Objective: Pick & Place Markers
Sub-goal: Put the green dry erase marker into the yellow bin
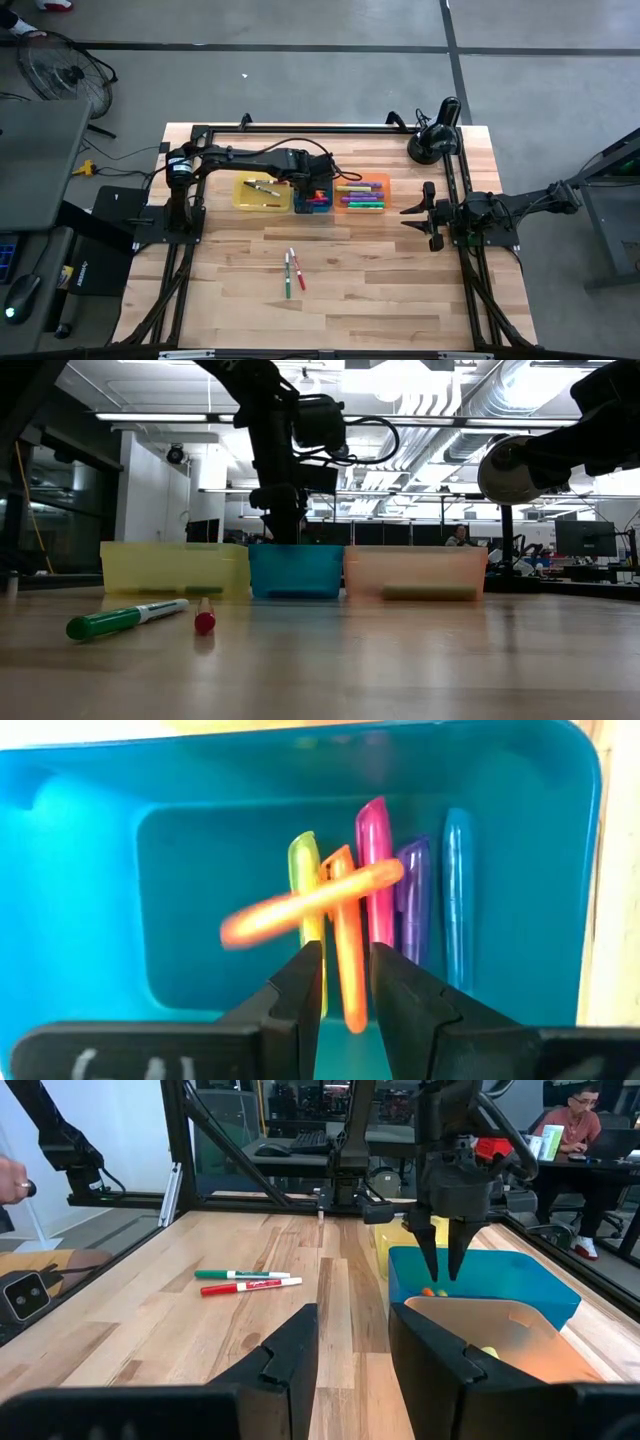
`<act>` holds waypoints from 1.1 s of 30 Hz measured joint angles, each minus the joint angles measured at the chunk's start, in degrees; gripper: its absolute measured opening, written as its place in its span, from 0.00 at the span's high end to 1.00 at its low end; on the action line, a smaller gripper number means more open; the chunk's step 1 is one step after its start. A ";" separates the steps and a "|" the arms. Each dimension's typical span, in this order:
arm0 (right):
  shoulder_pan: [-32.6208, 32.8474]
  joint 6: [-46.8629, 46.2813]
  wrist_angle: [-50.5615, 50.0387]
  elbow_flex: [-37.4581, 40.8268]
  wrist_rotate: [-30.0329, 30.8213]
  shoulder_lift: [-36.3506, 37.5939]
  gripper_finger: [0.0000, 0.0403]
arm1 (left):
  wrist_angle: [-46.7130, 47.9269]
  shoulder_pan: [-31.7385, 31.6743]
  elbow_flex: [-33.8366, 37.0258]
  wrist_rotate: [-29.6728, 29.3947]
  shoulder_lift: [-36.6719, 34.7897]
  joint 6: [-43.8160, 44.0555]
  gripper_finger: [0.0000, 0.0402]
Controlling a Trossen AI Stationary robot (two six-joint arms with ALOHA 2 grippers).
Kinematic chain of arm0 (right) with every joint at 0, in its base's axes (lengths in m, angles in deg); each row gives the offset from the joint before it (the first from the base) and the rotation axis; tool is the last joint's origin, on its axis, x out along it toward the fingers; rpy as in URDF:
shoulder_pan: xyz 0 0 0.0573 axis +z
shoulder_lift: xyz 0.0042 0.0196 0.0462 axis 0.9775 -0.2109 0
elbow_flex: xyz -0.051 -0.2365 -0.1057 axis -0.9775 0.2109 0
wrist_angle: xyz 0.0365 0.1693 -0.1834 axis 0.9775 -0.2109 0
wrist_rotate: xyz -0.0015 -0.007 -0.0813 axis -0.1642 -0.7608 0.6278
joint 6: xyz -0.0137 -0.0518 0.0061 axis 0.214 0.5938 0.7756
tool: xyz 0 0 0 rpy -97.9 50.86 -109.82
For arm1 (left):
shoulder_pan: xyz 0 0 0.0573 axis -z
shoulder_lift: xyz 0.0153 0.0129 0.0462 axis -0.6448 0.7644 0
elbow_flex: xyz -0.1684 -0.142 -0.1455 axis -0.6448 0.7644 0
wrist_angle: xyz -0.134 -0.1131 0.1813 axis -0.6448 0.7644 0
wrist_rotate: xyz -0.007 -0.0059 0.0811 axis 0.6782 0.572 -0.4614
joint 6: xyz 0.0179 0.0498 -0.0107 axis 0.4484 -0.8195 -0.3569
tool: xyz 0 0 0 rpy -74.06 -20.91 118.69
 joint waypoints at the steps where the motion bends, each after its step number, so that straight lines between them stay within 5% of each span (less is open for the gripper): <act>1: 0.01 0.01 0.01 0.00 0.00 0.00 0.72 | -0.02 0.02 0.00 0.07 0.00 0.00 0.79; 17: 0.01 0.00 -0.01 0.00 0.00 0.00 0.72 | 17.64 0.90 -16.99 -2.57 -0.87 3.01 0.79; 28: 0.01 0.00 -0.01 0.00 -0.02 0.00 0.72 | 21.95 1.11 -17.99 -6.75 -0.76 5.01 0.78; 33: 0.00 0.01 -0.01 0.00 -0.01 0.00 0.72 | 21.99 1.14 -17.92 -7.05 -0.09 6.88 0.66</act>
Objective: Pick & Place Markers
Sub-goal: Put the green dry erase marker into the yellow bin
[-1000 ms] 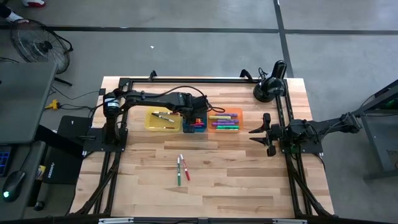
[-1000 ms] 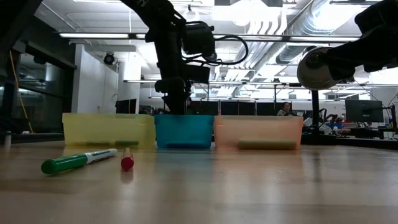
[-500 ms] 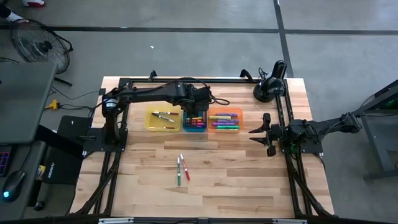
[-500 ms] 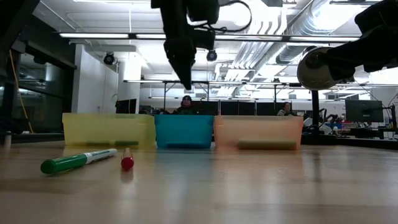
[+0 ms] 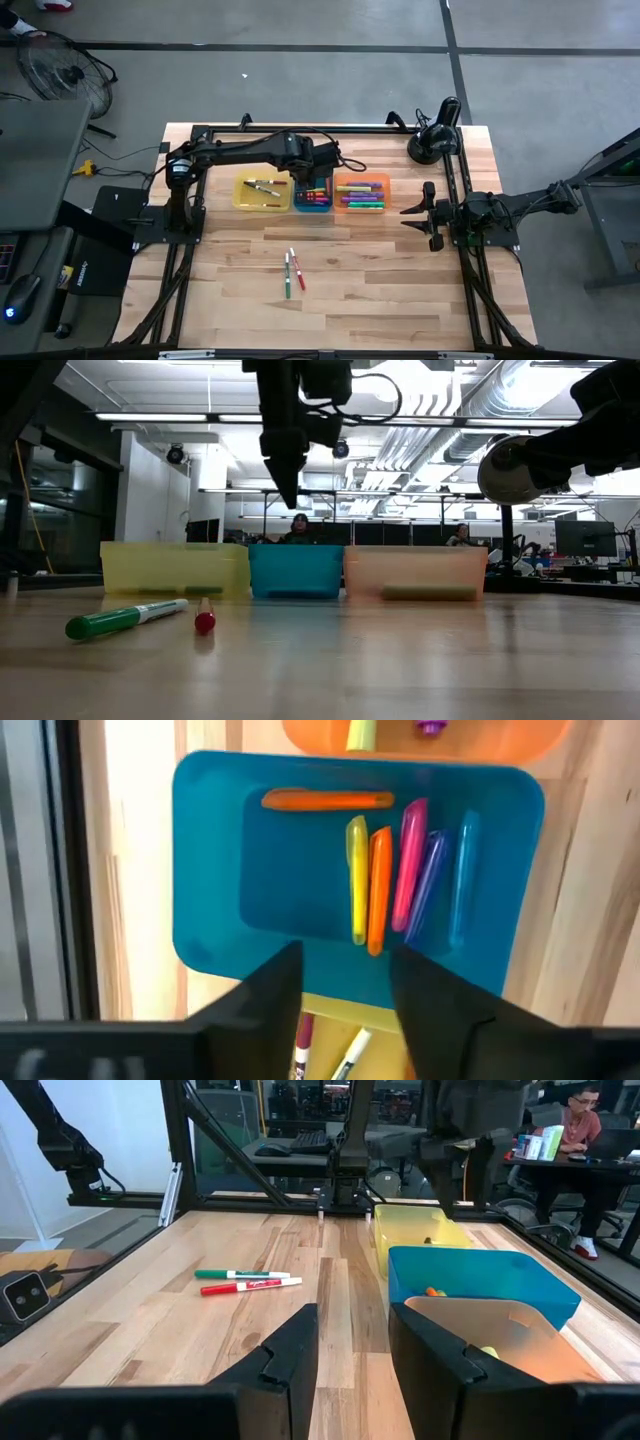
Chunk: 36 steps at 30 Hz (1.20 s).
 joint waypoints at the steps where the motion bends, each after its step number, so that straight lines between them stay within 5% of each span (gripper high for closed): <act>1: 0.01 -0.01 0.00 0.00 0.01 0.00 0.72 | -0.09 0.02 0.00 -0.05 -0.03 0.18 0.62; 9: -0.01 -0.01 0.00 0.00 -0.01 0.00 0.72 | 4.52 0.09 0.01 3.69 -0.44 2.05 0.41; 17: -0.01 0.01 0.04 0.00 -0.01 0.00 0.72 | 9.57 1.32 2.43 9.12 -5.94 1.73 0.41; 26: 0.00 -0.01 0.04 0.00 -0.01 0.00 0.72 | 7.66 10.00 17.15 22.13 -12.08 -5.14 0.41; 36: 0.00 -0.01 0.02 0.00 0.00 0.00 0.72 | -0.58 26.64 29.86 21.06 -13.58 2.57 0.53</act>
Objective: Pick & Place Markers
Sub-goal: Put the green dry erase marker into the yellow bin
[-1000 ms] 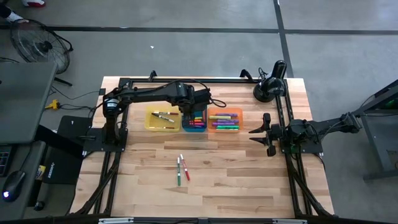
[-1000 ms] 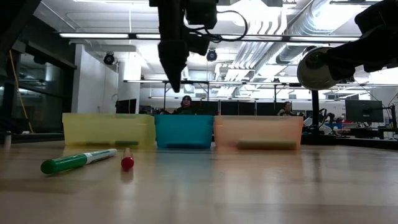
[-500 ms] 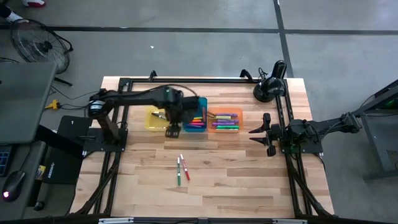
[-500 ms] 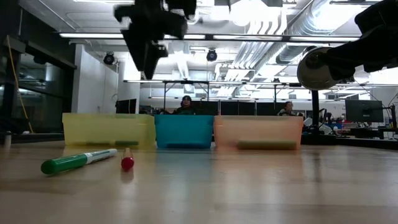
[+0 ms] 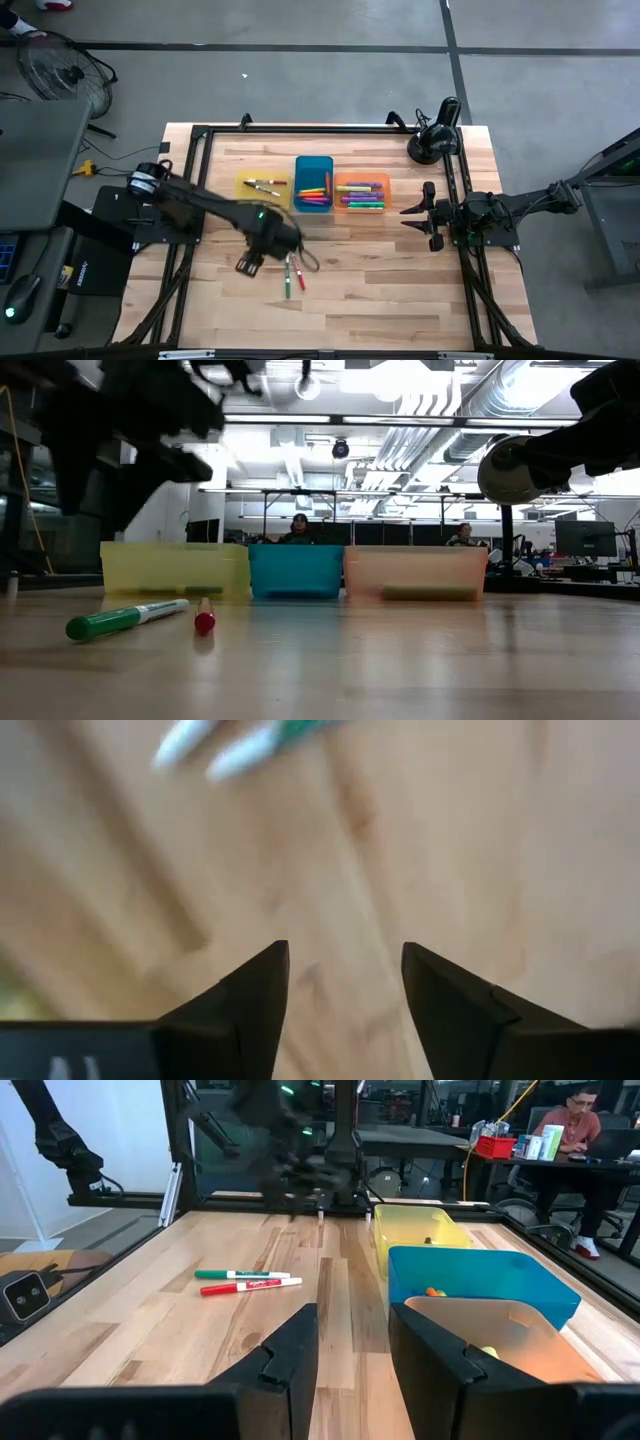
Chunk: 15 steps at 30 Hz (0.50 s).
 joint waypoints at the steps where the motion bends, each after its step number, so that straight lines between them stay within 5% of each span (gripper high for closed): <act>1: -0.01 0.00 -0.02 0.00 0.02 0.00 0.72 | -1.77 1.48 0.27 -0.25 -0.25 0.25 0.54; 15: -0.01 0.00 0.00 0.00 -0.01 0.00 0.72 | -13.35 7.78 1.04 -10.06 1.56 -23.55 0.55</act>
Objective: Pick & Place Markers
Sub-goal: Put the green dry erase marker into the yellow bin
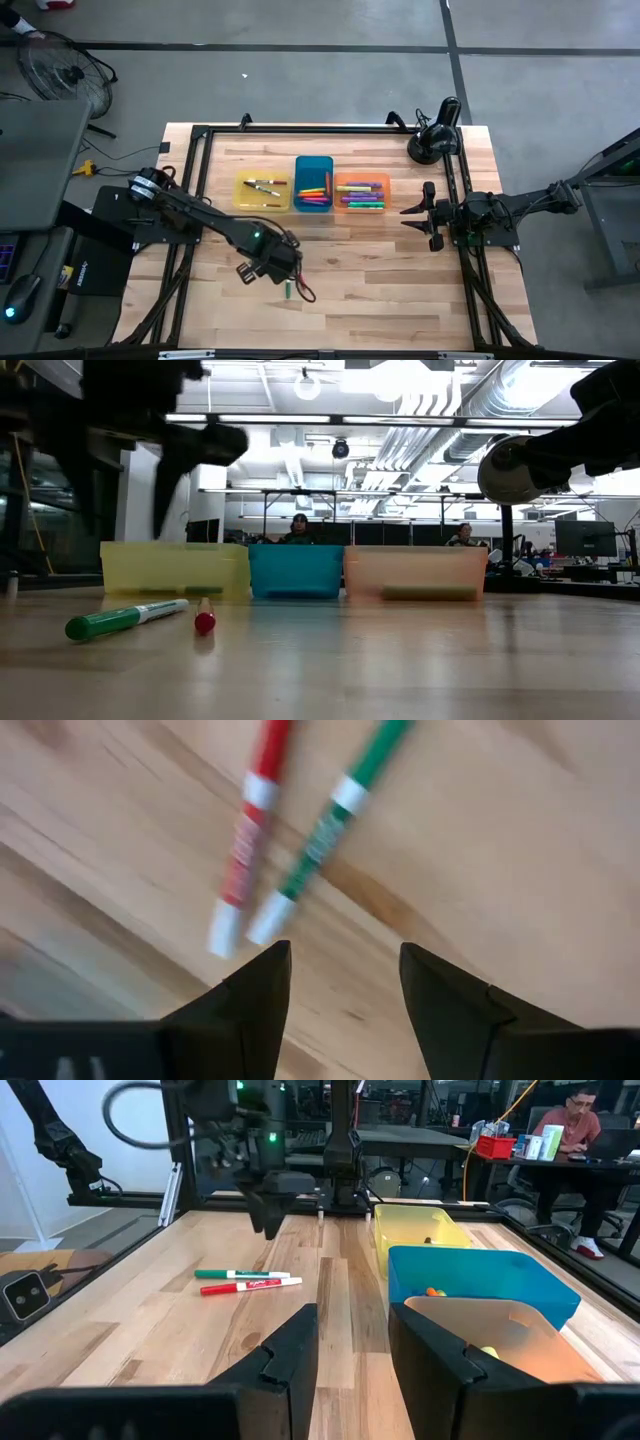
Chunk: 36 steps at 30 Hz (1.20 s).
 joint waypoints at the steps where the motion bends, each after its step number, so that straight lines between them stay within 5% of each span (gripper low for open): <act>1: 0.00 0.02 0.02 0.00 0.00 0.00 0.72 | -1.44 0.00 0.00 -0.66 0.00 -2.00 0.55; 8: 0.00 0.00 0.00 0.00 0.02 0.00 0.72 | -10.37 0.06 -0.09 -0.92 1.03 -10.65 0.55; 18: 0.00 0.01 0.00 0.00 0.01 -0.02 0.72 | -10.77 0.06 -0.04 0.61 6.46 -16.20 0.55; 36: 0.00 0.02 -0.01 0.00 0.00 -0.02 0.72 | -11.66 -0.02 -0.28 4.63 11.78 -16.66 0.55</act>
